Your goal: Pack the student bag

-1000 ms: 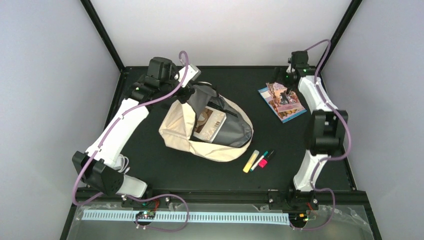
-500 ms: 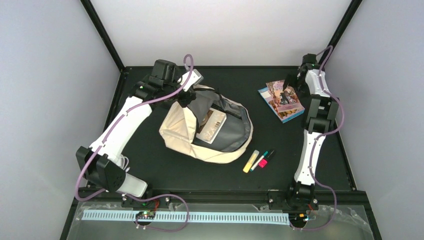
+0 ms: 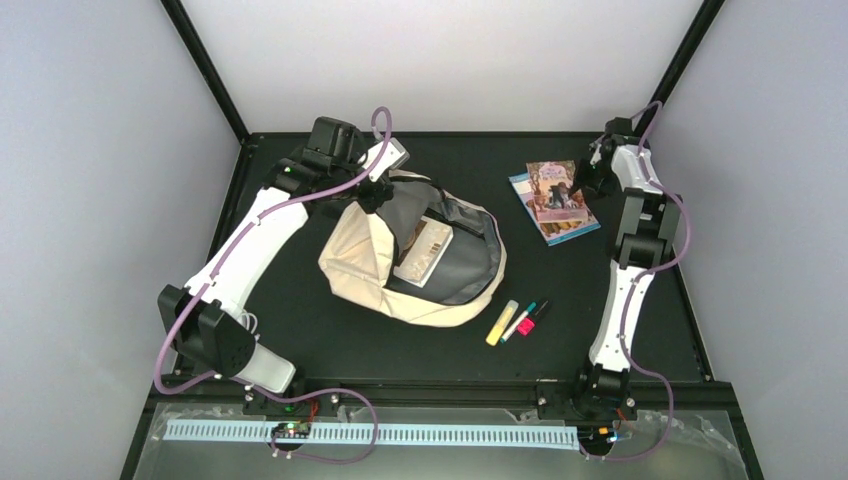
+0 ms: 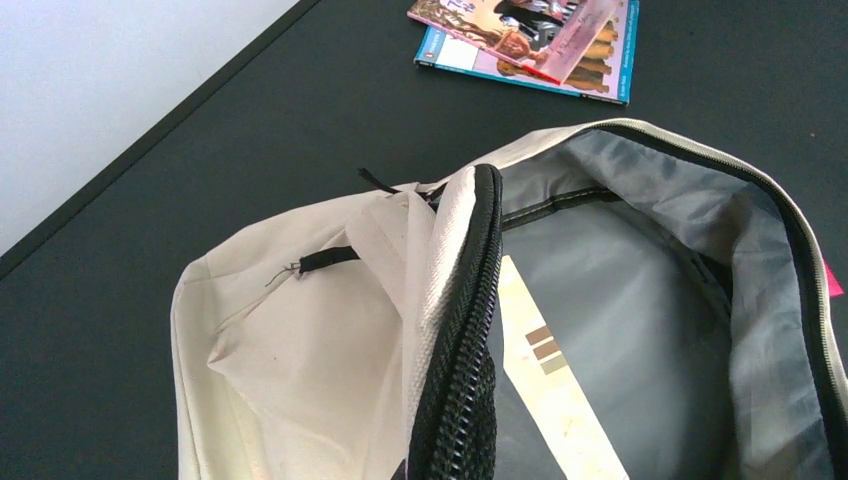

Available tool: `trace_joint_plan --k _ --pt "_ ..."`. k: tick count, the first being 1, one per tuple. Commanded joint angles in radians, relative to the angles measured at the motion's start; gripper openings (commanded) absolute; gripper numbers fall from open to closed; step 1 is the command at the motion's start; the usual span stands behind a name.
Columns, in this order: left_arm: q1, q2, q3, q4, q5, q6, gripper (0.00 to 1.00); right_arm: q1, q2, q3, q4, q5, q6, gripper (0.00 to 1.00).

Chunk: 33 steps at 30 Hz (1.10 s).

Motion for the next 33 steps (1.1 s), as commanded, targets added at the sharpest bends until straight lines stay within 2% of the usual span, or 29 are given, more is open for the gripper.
trace_joint_plan --k 1,7,9,24,33 --pt "0.008 0.0 0.035 -0.023 0.002 0.014 0.02 0.004 -0.004 0.0 0.005 -0.009 -0.025 0.35" --pt "0.008 -0.014 0.035 -0.022 -0.001 0.02 0.02 0.074 -0.075 -0.121 0.046 0.019 -0.05 0.07" --pt "0.008 -0.018 0.035 -0.022 -0.006 0.024 0.02 0.094 -0.113 -0.166 0.063 0.025 -0.042 0.01" --pt "0.008 -0.011 0.047 -0.047 -0.09 0.056 0.02 0.13 -0.394 -0.588 0.275 -0.114 0.021 0.01" --pt "0.008 -0.021 0.04 -0.042 -0.105 0.061 0.02 0.172 -0.504 -0.757 0.29 -0.162 0.01 0.01"
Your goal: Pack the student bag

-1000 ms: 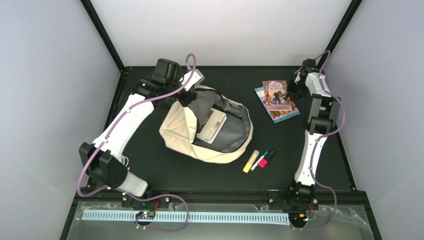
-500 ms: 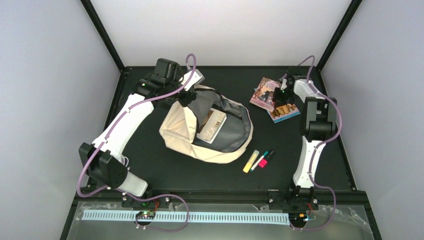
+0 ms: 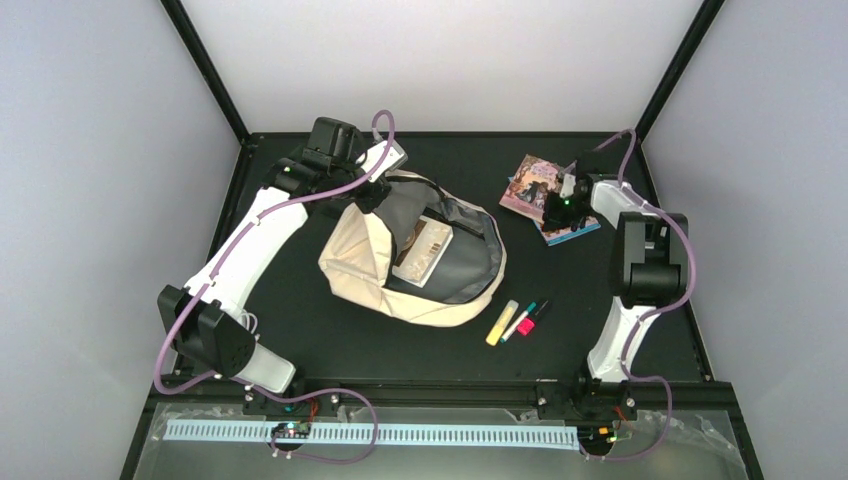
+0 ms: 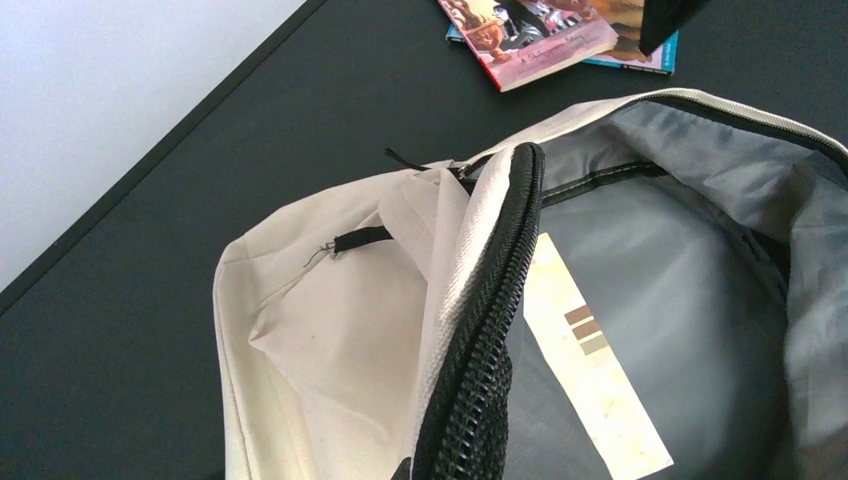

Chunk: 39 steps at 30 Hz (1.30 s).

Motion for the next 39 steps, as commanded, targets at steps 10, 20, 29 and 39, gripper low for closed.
trace_joint_plan --k 10,20,29,39 --pt "0.008 -0.039 0.001 -0.006 -0.039 0.026 0.02 0.05 -0.095 -0.134 -0.007 0.02 -0.025 0.01" --pt "0.01 -0.046 -0.015 -0.005 -0.049 0.036 0.01 0.024 0.009 0.094 0.031 0.211 0.096 0.53" --pt "0.01 -0.028 -0.007 -0.01 -0.058 0.037 0.02 -0.005 0.283 0.417 -0.095 0.227 0.151 0.69" --pt "0.01 -0.008 -0.002 -0.018 -0.055 0.038 0.02 0.015 0.337 0.439 -0.035 0.083 0.289 0.7"
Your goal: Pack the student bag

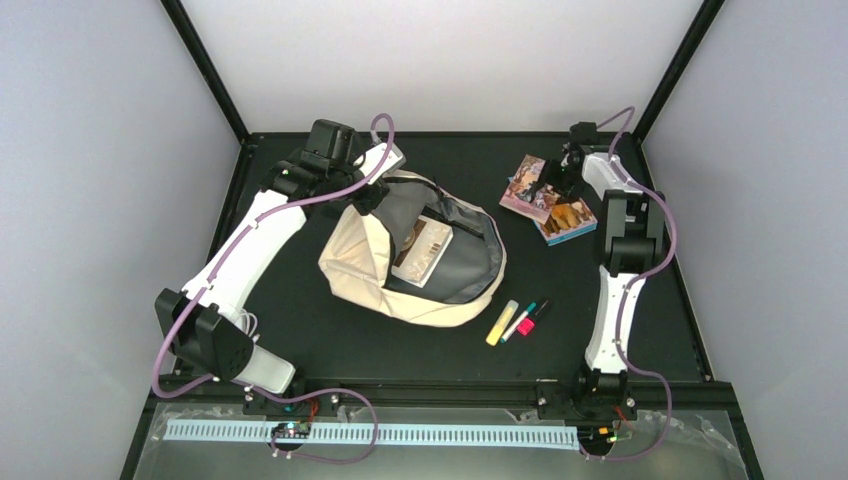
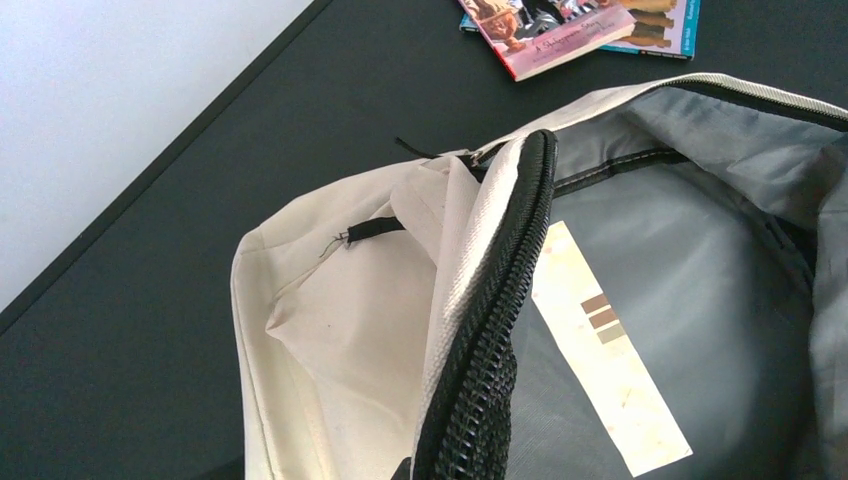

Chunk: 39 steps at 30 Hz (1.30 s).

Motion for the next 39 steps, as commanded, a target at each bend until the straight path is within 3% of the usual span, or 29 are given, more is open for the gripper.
trace_joint_plan --k 1,8,18,22,27,28,32,39 --pt "0.01 0.014 0.023 -0.027 -0.022 0.015 0.01 0.009 0.017 -0.015 0.025 -0.082 0.094 0.7" --pt "0.01 0.005 0.012 -0.028 -0.031 0.021 0.02 -0.007 -0.038 -0.158 0.191 -0.139 0.173 0.63" --pt "0.01 0.03 0.017 -0.028 -0.048 0.03 0.02 -0.008 -0.039 -0.155 0.194 -0.193 0.162 0.51" --pt "0.01 0.028 0.014 -0.028 -0.049 0.032 0.02 -0.009 -0.04 -0.156 0.204 -0.199 0.168 0.36" --pt "0.01 0.022 0.009 -0.029 -0.056 0.036 0.02 -0.01 -0.05 -0.173 0.211 -0.216 0.154 0.04" --pt "0.01 0.021 0.009 -0.029 -0.056 0.037 0.02 -0.008 -0.061 -0.183 0.218 -0.227 0.146 0.01" --pt "0.01 0.016 0.009 -0.029 -0.058 0.037 0.02 -0.007 -0.086 -0.234 0.224 -0.28 0.115 0.01" --pt "0.01 0.006 0.009 -0.028 -0.067 0.044 0.02 0.025 -0.115 -0.256 0.083 -0.278 -0.037 0.01"
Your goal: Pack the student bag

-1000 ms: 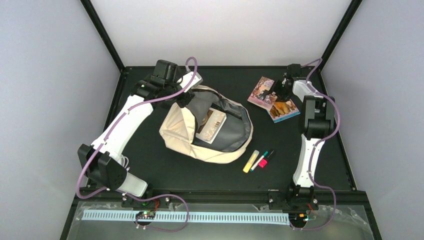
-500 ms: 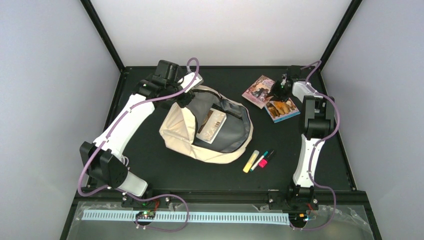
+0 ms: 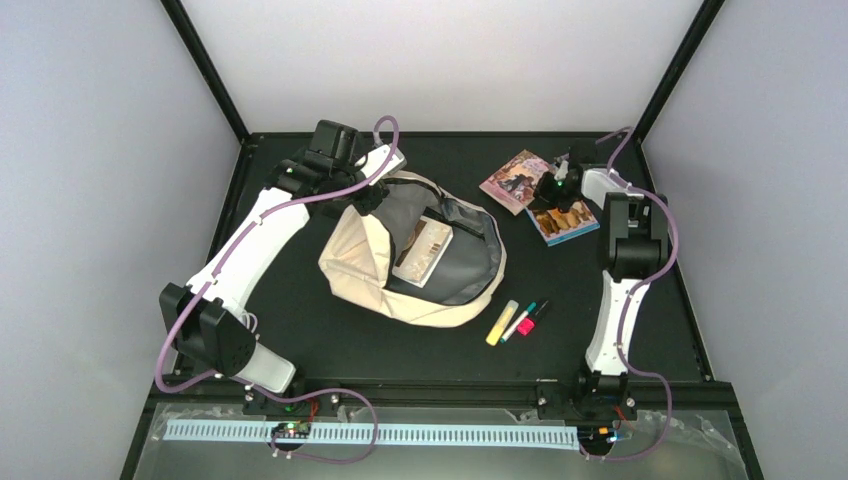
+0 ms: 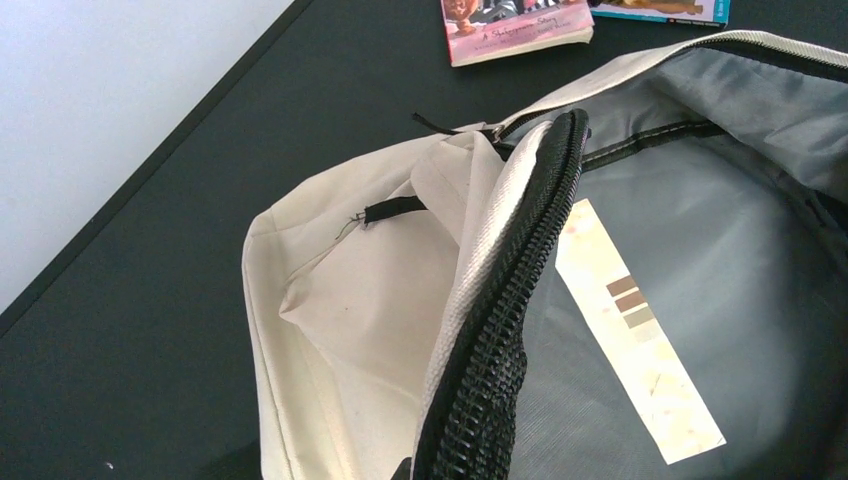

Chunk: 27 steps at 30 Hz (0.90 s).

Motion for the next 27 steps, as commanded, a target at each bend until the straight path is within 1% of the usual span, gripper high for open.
trace_joint_plan --k 1,7,9,10,12,14,16,20,23,25,27 --pt "0.01 -0.022 0.008 -0.021 -0.032 0.022 0.01 0.036 -0.055 -0.039 -0.12 -0.008 -0.126 0.01" --pt "0.01 -0.035 -0.009 -0.011 -0.042 0.031 0.02 0.054 -0.168 -0.179 -0.121 0.049 -0.18 0.01" --pt "0.01 -0.031 -0.004 -0.012 -0.044 0.031 0.02 0.054 -0.192 -0.154 -0.129 0.09 -0.208 0.02" --pt "0.01 -0.029 0.001 -0.013 -0.045 0.031 0.02 0.054 -0.192 -0.107 -0.149 0.116 -0.223 0.09" --pt "0.01 -0.028 0.008 -0.015 -0.045 0.03 0.02 0.054 -0.167 0.033 -0.224 0.165 -0.259 0.32" --pt "0.01 -0.032 0.011 -0.015 -0.047 0.031 0.02 0.052 -0.105 0.202 -0.312 0.245 -0.28 0.62" --pt "0.011 -0.032 0.008 -0.014 -0.05 0.033 0.02 0.05 -0.039 0.363 -0.353 0.346 -0.291 0.76" --pt "0.01 -0.03 -0.005 -0.009 -0.052 0.034 0.02 0.031 0.163 0.723 -0.436 0.38 -0.292 0.98" --pt "0.011 -0.026 -0.013 -0.008 -0.052 0.037 0.02 0.011 0.319 0.909 -0.471 0.329 -0.275 1.0" --pt "0.011 -0.02 -0.015 -0.006 -0.053 0.04 0.02 0.007 0.371 0.932 -0.435 0.275 -0.25 1.0" --pt "0.011 -0.013 -0.014 -0.006 -0.056 0.042 0.02 0.005 0.386 0.9 -0.366 0.25 -0.189 1.0"
